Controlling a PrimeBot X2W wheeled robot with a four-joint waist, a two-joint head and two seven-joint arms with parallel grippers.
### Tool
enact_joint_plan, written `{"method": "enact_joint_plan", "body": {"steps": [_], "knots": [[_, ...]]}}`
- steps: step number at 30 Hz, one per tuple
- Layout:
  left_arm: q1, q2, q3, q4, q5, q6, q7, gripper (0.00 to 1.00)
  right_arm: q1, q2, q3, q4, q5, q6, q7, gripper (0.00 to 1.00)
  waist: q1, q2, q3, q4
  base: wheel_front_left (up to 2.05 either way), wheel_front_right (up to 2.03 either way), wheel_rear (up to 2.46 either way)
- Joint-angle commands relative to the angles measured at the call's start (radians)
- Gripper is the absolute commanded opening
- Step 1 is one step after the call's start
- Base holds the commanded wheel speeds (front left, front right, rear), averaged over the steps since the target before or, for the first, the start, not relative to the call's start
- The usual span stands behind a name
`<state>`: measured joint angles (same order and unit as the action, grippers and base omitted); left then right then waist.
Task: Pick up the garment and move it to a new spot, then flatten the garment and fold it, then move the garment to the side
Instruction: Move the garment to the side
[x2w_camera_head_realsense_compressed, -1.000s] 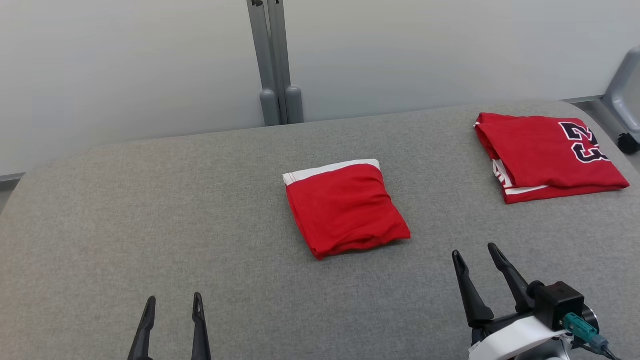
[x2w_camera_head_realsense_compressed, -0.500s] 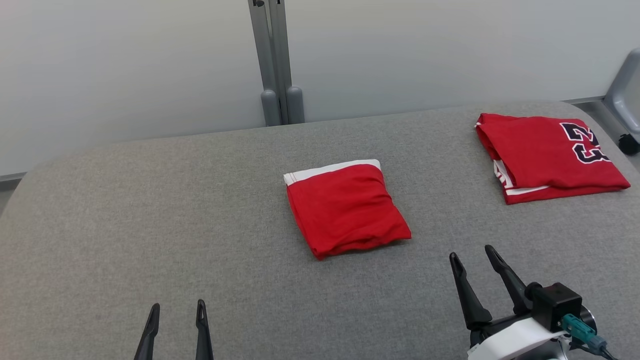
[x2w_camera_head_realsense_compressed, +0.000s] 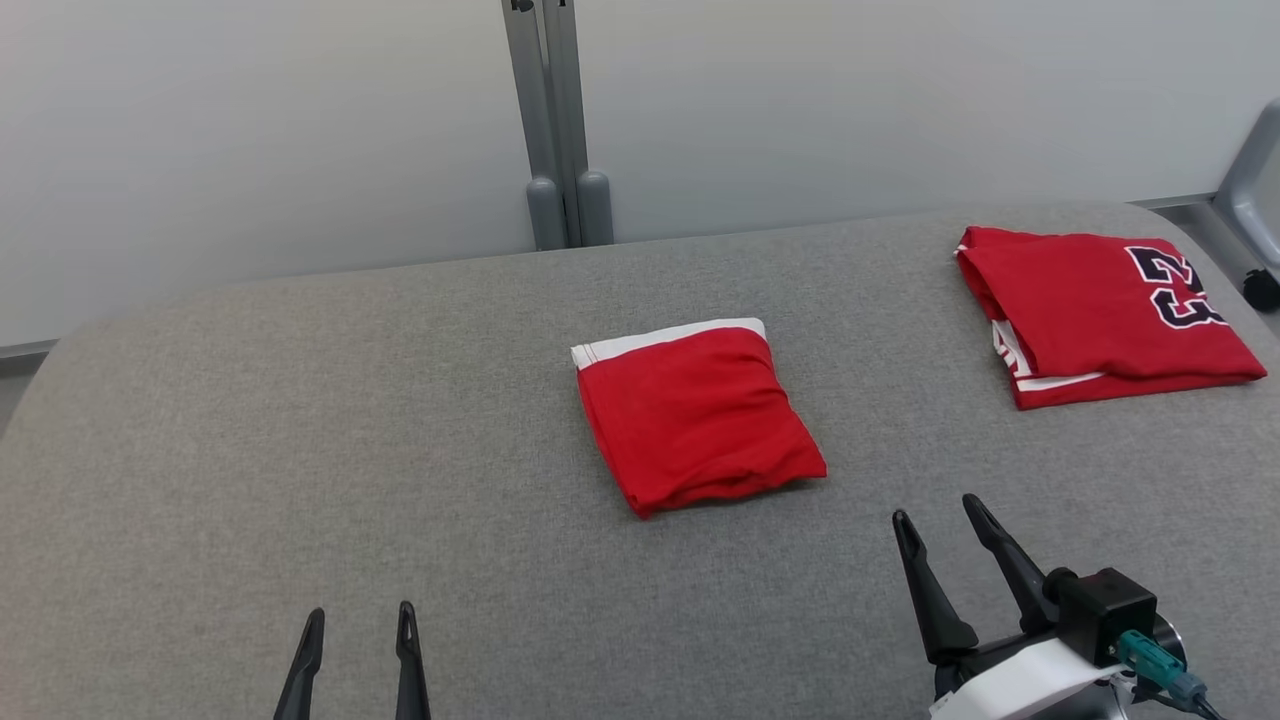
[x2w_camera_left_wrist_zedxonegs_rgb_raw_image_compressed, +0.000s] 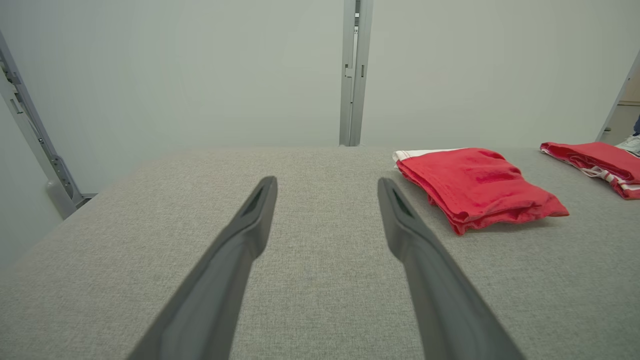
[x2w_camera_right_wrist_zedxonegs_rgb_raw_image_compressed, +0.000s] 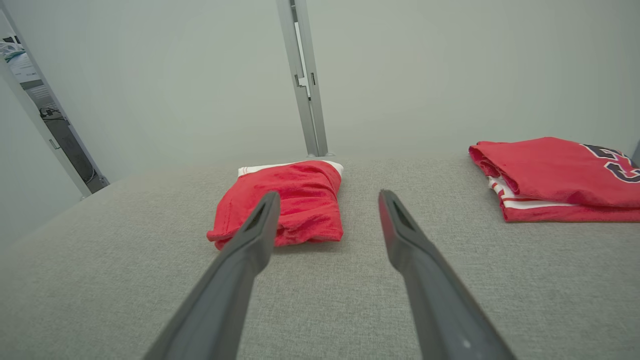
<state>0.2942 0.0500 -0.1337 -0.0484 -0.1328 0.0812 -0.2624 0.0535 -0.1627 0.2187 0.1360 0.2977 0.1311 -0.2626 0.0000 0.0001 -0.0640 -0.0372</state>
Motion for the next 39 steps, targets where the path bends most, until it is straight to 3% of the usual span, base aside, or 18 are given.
{"method": "enact_joint_plan", "body": {"steps": [1,6,10,15,20,25,30,39], "knots": [[-0.007,0.001,-0.002,0.003,-0.003,0.004,-0.003,1.00,0.003,-0.003,0.006,0.004,0.008,-0.001,-0.003,1.00,0.0000,-0.0001,0.005,0.004,0.00,0.00,0.00],[-0.028,0.001,-0.018,0.006,0.001,-0.002,-0.003,1.00,-0.041,-0.009,0.061,0.040,0.066,-0.001,-0.002,1.00,0.0000,-0.0001,0.029,0.021,0.00,0.00,0.00],[-0.047,0.001,-0.043,0.006,0.006,-0.010,-0.003,1.00,-0.126,-0.043,0.167,0.119,0.219,-0.001,-0.002,1.00,0.0000,-0.0001,0.059,0.037,0.00,0.00,0.00],[-0.088,0.001,-0.085,-0.002,0.011,-0.012,-0.003,1.00,-0.310,-0.155,0.333,0.208,0.481,-0.001,0.005,1.00,0.0000,-0.0001,0.125,0.069,0.00,0.00,0.00],[-0.147,0.001,-0.129,-0.002,0.001,-0.008,-0.003,1.00,-0.481,-0.278,0.427,0.253,0.695,-0.001,0.072,1.00,0.0000,-0.0001,0.203,0.119,0.00,0.00,0.00],[-0.196,0.001,-0.161,-0.004,-0.010,0.000,-0.003,1.00,-0.586,-0.370,0.466,0.273,0.876,-0.001,0.173,1.00,0.0000,-0.0001,0.271,0.163,0.00,0.00,0.00],[-0.232,0.001,-0.181,-0.001,-0.017,0.002,-0.003,1.00,-0.660,-0.419,0.472,0.300,1.042,-0.001,0.300,1.00,0.0000,-0.0001,0.323,0.193,0.00,0.00,0.00],[-0.272,0.001,-0.203,0.006,-0.013,-0.009,-0.003,1.00,-0.744,-0.433,0.501,0.364,1.142,-0.001,0.412,1.00,0.0000,-0.0001,0.371,0.225,0.00,0.00,0.00]]}}
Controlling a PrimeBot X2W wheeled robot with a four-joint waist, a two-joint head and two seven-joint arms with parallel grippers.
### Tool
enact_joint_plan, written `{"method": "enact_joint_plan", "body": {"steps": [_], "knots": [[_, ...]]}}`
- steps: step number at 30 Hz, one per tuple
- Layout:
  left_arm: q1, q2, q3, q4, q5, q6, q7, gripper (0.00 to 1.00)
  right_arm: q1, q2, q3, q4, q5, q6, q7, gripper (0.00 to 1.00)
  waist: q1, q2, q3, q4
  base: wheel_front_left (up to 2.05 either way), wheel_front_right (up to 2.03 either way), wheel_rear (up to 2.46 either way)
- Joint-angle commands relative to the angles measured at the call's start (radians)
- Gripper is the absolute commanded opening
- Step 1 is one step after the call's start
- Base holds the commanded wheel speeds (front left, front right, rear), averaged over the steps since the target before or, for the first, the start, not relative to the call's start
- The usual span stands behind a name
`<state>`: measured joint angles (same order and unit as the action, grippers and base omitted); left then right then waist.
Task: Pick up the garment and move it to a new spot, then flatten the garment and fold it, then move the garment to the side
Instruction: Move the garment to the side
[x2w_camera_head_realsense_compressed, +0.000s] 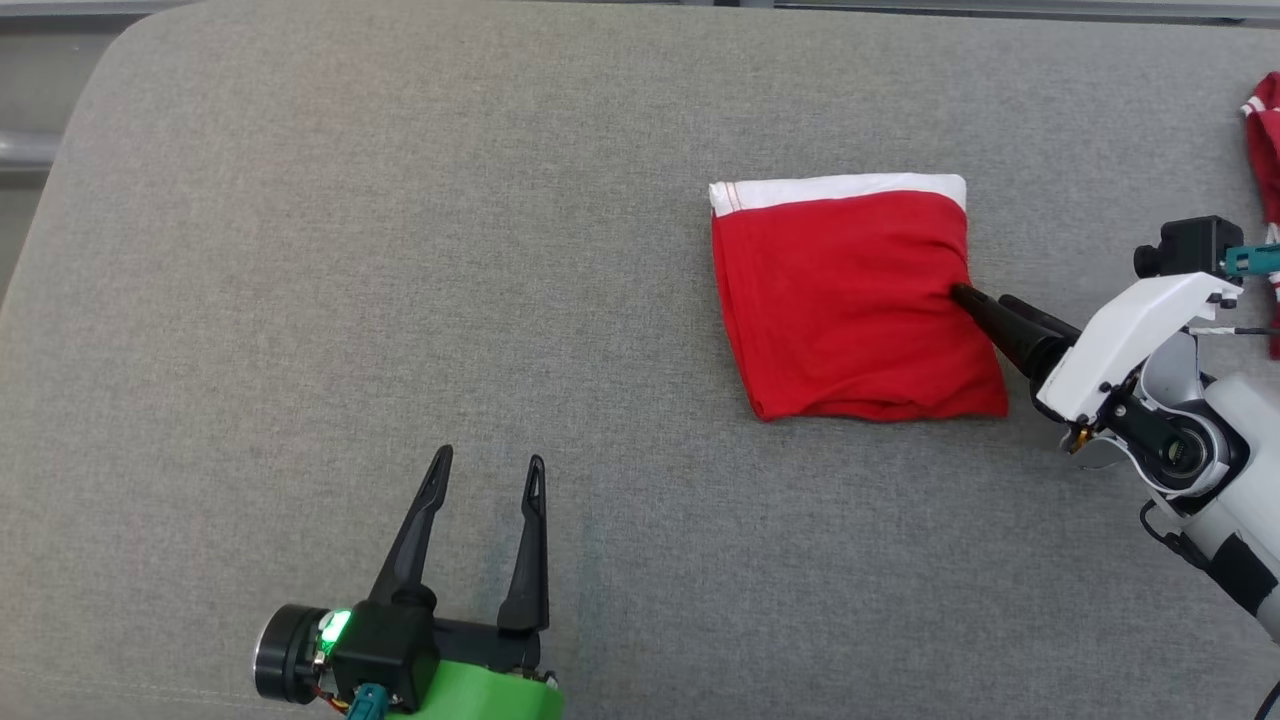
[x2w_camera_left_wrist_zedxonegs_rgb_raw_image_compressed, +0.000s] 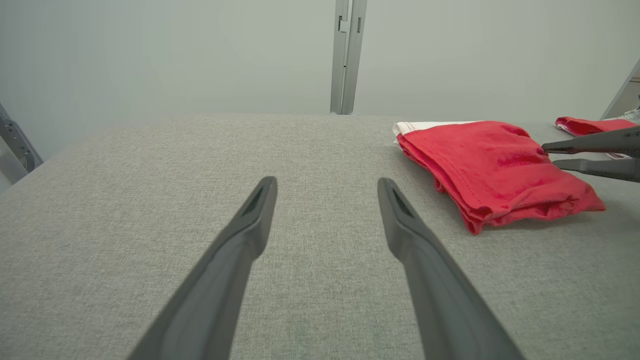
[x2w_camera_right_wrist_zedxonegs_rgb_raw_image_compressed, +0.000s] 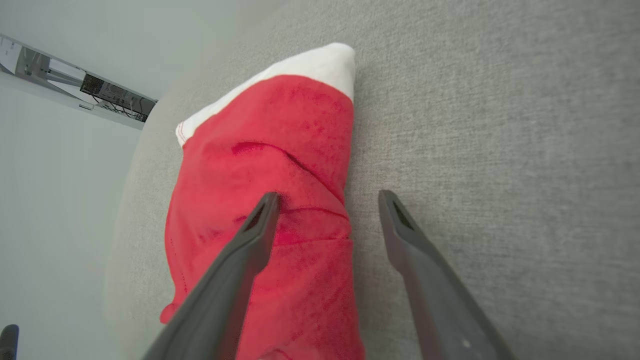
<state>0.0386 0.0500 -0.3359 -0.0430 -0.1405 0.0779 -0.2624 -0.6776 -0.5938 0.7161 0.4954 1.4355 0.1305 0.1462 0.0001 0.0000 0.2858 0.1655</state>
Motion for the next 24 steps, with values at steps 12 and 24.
{"method": "enact_joint_plan", "body": {"steps": [12,24], "knots": [[-0.020,0.001,-0.004,0.001,0.011,-0.001,-0.003,1.00,-0.055,-0.011,0.088,0.001,-0.037,0.000,-0.039,0.00,-0.0001,0.0000,0.024,0.010,0.00,0.00,0.00],[-0.062,0.001,0.028,-0.046,0.063,-0.037,-0.003,1.00,-0.196,-0.166,0.168,-0.030,-0.130,0.000,-0.134,0.00,-0.0001,0.0000,0.099,-0.143,0.00,0.00,0.00]]}}
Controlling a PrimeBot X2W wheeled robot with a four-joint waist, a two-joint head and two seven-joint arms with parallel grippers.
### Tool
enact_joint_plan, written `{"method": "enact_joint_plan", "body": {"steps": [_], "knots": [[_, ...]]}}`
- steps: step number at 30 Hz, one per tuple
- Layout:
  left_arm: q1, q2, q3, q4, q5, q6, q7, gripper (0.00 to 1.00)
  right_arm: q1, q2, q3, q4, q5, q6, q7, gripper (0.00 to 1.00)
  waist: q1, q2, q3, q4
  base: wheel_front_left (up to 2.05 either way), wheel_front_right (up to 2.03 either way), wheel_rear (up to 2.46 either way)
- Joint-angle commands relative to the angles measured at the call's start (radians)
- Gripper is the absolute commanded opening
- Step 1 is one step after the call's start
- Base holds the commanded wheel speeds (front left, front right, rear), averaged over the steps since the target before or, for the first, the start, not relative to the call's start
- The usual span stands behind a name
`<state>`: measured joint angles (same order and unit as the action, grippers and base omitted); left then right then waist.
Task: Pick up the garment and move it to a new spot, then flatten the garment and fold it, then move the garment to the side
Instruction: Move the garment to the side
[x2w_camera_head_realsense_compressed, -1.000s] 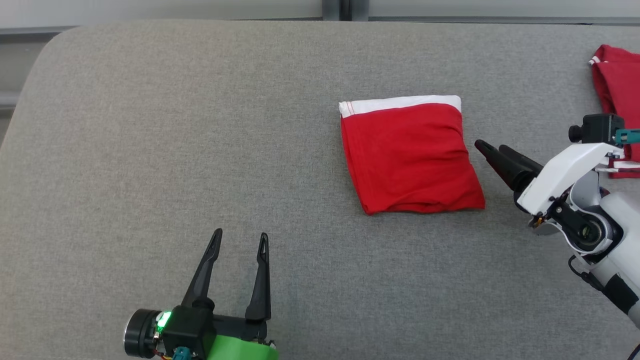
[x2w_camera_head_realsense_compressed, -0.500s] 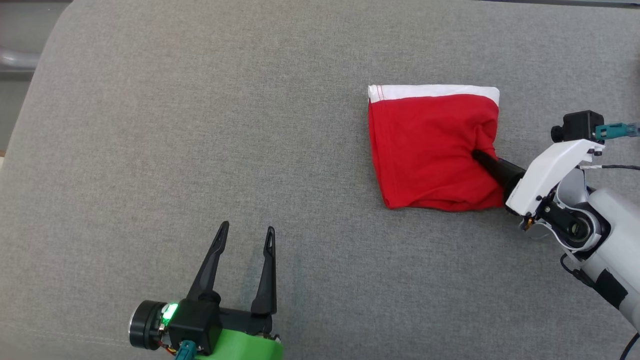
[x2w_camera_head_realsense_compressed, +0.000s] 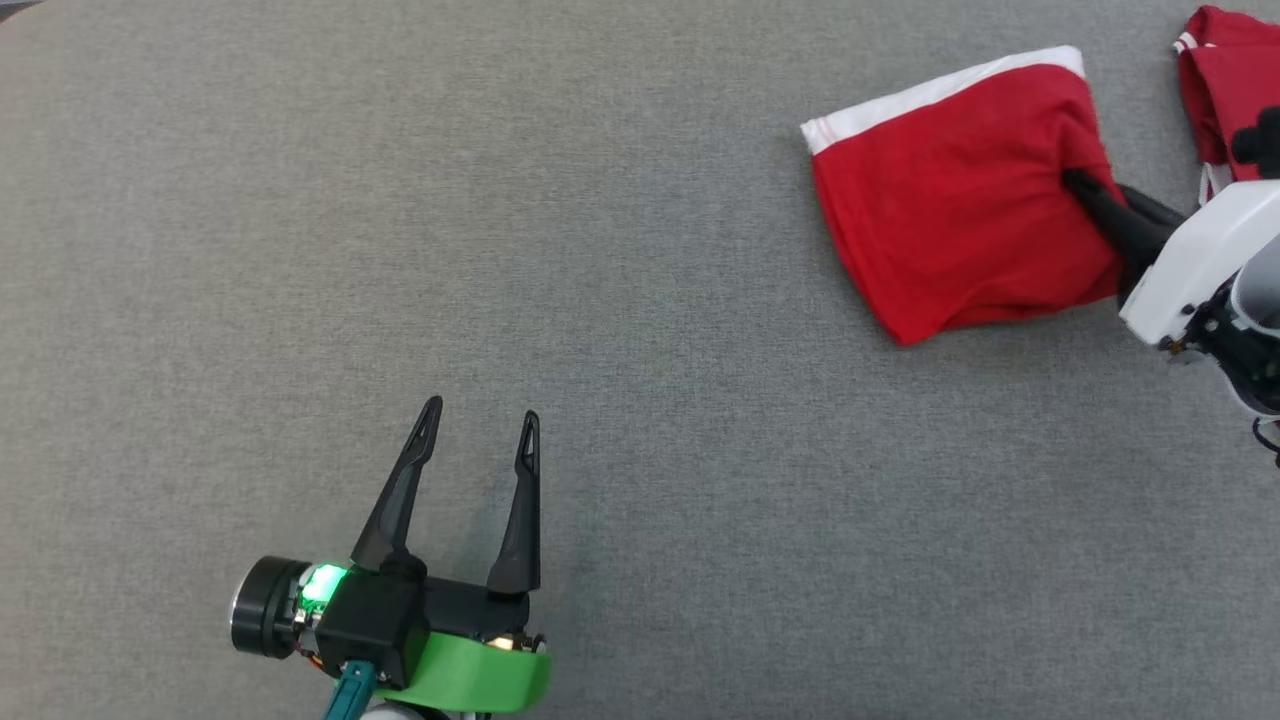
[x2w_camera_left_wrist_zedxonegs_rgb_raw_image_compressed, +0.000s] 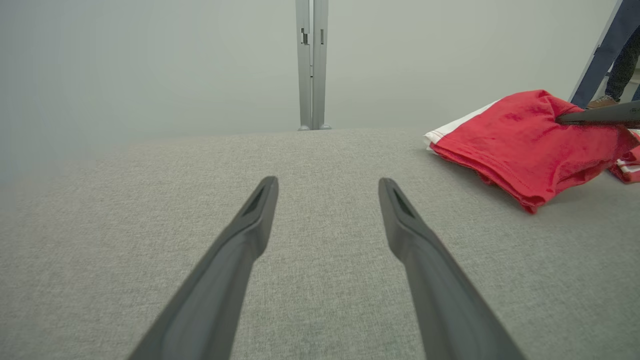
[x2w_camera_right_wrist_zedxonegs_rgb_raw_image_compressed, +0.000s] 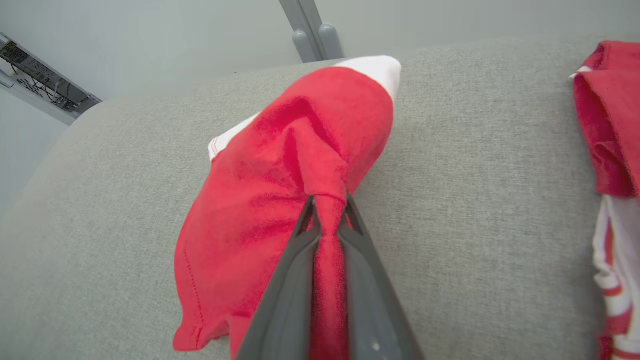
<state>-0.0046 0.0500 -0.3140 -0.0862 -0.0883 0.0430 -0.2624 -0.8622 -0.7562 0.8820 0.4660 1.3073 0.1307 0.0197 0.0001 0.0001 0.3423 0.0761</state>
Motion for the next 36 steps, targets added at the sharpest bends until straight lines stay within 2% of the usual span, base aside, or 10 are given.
{"method": "enact_joint_plan", "body": {"steps": [1,7,12,23,36], "knots": [[-0.023,0.001,0.010,-0.008,0.013,-0.005,-0.003,1.00,-0.023,-0.016,0.003,-0.001,-0.005,0.000,-0.012,0.00,-0.0001,-0.0001,0.052,-0.068,0.00,0.00,0.00],[-0.063,0.002,0.024,-0.029,0.054,-0.037,-0.003,1.00,-0.097,-0.089,0.020,0.015,-0.030,0.000,-0.058,0.00,-0.0001,-0.0001,0.114,-0.138,0.00,0.00,0.00],[-0.086,0.012,0.029,-0.043,0.074,-0.055,-0.003,1.00,-0.153,-0.134,0.020,0.031,-0.034,0.000,-0.082,0.00,-0.0001,-0.0001,0.166,-0.165,0.00,0.00,0.00],[-0.113,0.036,0.036,-0.067,0.090,-0.066,-0.003,1.00,-0.233,-0.272,0.028,0.054,-0.067,-0.001,-0.098,0.00,-0.0001,-0.0001,0.235,-0.169,0.00,0.00,0.00],[-0.136,0.050,0.025,-0.074,0.091,-0.061,-0.003,1.00,-0.285,-0.367,0.023,0.077,-0.094,-0.001,-0.124,0.00,-0.0001,-0.0001,0.288,-0.154,0.00,0.00,0.00]]}}
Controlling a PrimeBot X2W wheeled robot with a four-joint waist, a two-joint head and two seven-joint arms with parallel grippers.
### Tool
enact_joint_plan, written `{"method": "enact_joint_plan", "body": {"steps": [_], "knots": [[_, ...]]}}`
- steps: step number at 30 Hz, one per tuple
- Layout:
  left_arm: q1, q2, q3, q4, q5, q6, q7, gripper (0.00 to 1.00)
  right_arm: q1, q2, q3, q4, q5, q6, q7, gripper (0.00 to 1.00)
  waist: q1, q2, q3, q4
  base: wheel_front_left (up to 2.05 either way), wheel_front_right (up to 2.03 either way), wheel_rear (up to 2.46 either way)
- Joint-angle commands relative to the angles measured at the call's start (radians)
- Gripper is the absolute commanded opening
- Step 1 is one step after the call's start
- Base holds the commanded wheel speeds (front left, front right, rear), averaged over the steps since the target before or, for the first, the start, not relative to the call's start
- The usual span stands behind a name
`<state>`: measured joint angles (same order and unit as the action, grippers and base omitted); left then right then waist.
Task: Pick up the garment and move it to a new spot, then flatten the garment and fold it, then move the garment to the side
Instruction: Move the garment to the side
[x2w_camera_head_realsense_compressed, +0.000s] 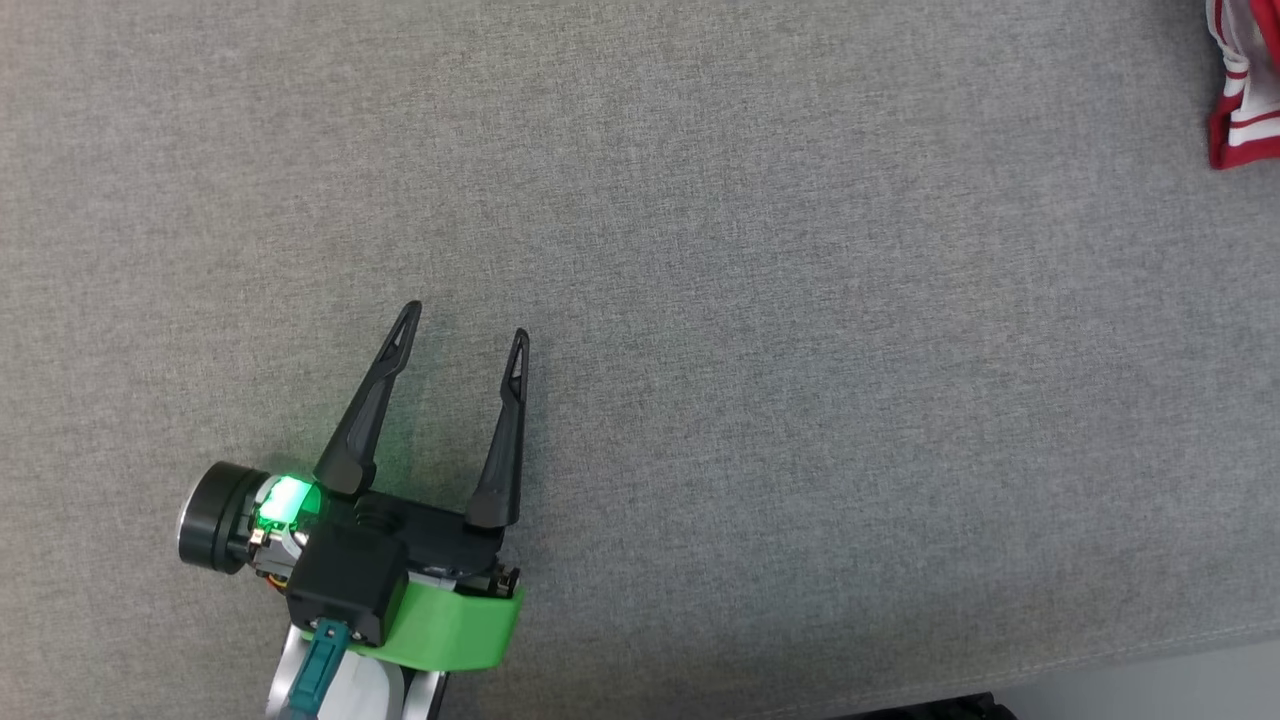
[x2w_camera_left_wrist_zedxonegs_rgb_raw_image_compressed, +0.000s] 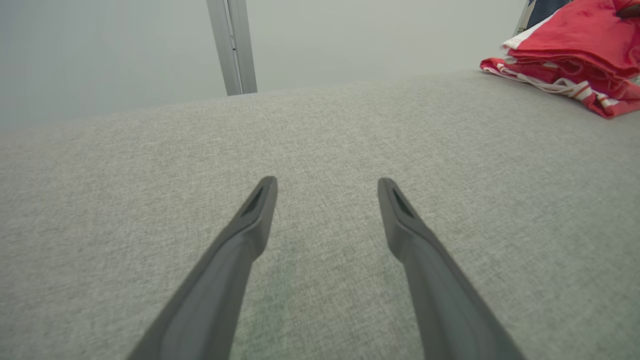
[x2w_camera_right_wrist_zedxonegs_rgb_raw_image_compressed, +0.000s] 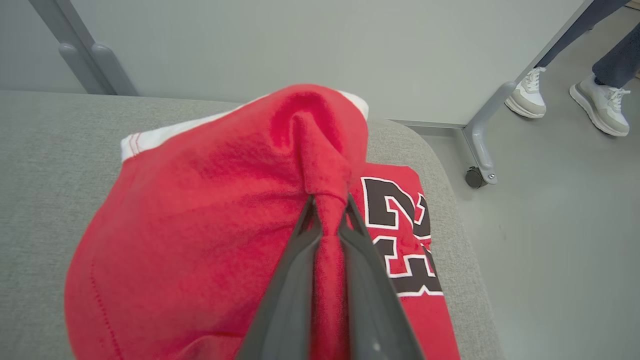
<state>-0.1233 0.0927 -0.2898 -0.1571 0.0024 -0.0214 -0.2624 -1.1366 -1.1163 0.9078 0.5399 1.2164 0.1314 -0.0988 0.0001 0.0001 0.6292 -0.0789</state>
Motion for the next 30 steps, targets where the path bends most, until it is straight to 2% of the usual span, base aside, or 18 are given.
{"method": "enact_joint_plan", "body": {"steps": [1,15,16,17,23,30], "knots": [[-0.018,0.008,0.000,-0.003,0.000,0.004,-0.003,1.00,-0.008,-0.012,-0.003,0.008,0.000,-0.002,-0.006,0.00,-0.0001,-0.0001,0.003,0.002,0.00,0.00,0.00],[-0.031,0.012,-0.008,-0.003,-0.005,0.012,-0.003,1.00,0.060,-0.014,-0.007,0.092,0.048,-0.002,0.016,0.00,-0.0001,-0.0001,0.016,0.012,0.00,0.00,0.00],[-0.032,0.011,-0.009,-0.003,-0.006,0.012,-0.003,1.00,0.057,-0.015,-0.007,0.102,0.035,-0.002,0.009,0.90,-0.0001,-0.0001,0.015,0.013,0.00,0.00,0.00],[-0.033,0.011,-0.010,-0.001,-0.007,0.012,-0.003,1.00,0.054,-0.011,-0.008,0.114,0.028,-0.002,0.006,1.00,-0.0001,-0.0001,0.012,0.015,0.00,0.00,0.00],[-0.016,0.005,-0.007,0.009,-0.015,0.018,-0.003,1.00,0.036,0.008,0.001,0.175,-0.030,-0.002,0.009,1.00,-0.0001,-0.0001,-0.036,0.019,0.00,0.00,0.00],[0.027,-0.010,0.009,0.029,-0.037,0.035,-0.003,1.00,0.079,0.103,0.020,0.133,-0.085,-0.002,-0.093,1.00,-0.0001,-0.0001,-0.164,0.017,0.00,0.00,0.00]]}}
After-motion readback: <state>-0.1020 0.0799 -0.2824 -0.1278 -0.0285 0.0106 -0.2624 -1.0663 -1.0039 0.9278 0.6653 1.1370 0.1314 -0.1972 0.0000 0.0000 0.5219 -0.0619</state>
